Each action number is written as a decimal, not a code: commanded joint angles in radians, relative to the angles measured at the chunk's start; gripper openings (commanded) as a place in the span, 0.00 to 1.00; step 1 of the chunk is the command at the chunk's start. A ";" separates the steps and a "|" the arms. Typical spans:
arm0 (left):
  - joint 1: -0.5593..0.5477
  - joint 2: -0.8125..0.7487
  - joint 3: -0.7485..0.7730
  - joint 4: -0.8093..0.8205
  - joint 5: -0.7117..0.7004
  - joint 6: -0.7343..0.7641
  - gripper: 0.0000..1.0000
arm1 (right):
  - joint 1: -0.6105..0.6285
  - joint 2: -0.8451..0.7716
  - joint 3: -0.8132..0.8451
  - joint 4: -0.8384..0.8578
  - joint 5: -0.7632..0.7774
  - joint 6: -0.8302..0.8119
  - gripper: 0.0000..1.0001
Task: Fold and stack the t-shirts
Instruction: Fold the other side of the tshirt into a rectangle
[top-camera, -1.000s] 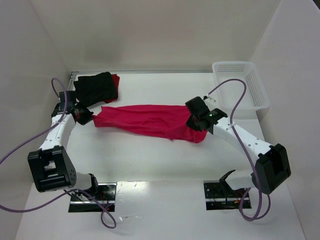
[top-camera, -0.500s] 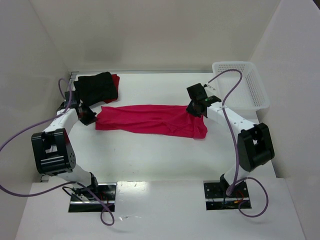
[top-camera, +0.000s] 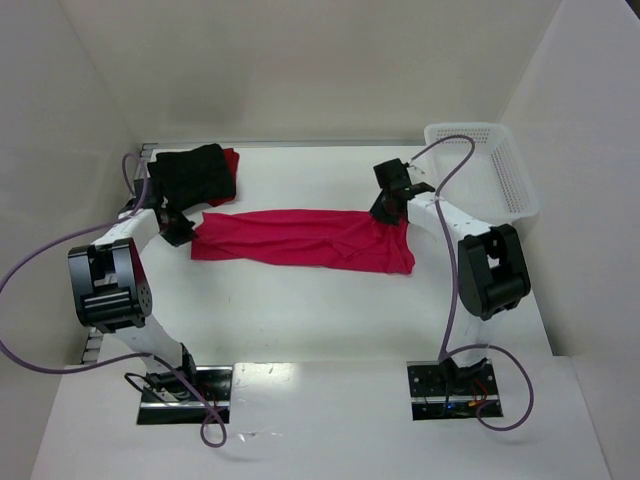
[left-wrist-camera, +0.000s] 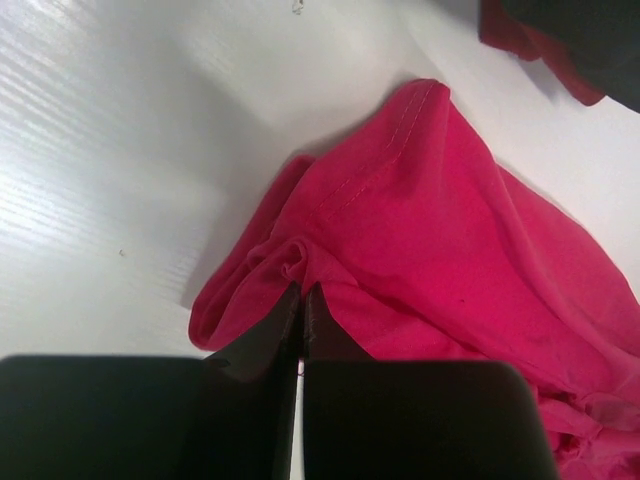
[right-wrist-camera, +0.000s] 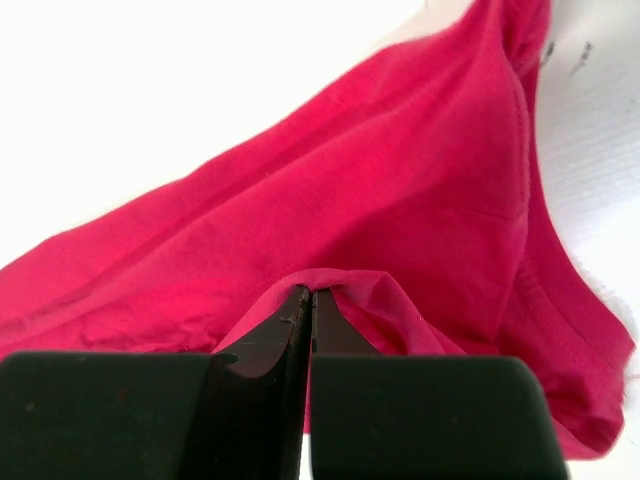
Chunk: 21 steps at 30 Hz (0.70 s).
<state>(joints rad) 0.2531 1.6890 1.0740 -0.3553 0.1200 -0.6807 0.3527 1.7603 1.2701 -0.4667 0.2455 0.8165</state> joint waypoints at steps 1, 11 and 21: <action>0.006 0.018 0.035 0.041 0.021 0.013 0.00 | -0.018 0.022 0.075 0.056 0.005 -0.034 0.00; 0.006 0.018 0.044 0.050 0.021 0.013 0.00 | -0.047 0.056 0.133 0.053 -0.006 -0.054 0.00; 0.006 0.049 0.080 0.050 0.021 0.033 0.14 | -0.057 0.103 0.086 0.076 -0.049 -0.054 0.02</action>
<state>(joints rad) 0.2531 1.7302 1.1160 -0.3332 0.1360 -0.6765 0.3031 1.8442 1.3590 -0.4458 0.1982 0.7757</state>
